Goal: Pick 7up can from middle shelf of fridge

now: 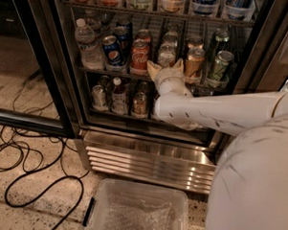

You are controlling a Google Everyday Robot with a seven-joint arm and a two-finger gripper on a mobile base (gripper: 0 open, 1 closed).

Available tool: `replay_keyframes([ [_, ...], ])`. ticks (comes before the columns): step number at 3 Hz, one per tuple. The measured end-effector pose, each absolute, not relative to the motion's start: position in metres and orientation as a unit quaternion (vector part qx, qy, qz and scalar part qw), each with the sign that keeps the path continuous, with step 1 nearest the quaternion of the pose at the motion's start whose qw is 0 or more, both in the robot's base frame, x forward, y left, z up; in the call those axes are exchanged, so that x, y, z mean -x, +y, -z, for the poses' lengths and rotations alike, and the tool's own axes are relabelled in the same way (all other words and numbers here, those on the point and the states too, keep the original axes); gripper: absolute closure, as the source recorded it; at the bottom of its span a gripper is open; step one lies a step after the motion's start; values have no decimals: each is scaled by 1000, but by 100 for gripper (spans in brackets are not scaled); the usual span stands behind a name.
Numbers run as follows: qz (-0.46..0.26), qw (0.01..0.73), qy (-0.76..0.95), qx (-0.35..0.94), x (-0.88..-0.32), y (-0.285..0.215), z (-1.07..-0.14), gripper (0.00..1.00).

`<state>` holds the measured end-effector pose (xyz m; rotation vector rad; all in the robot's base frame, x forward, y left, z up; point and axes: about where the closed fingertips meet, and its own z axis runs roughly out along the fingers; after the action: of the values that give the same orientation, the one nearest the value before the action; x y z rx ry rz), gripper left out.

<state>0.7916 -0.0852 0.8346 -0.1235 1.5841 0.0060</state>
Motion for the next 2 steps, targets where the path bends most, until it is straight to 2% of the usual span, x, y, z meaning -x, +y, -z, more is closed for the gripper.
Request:
replay_keyframes([
  [2,16,706,707,44,-811,-105,-839,27],
])
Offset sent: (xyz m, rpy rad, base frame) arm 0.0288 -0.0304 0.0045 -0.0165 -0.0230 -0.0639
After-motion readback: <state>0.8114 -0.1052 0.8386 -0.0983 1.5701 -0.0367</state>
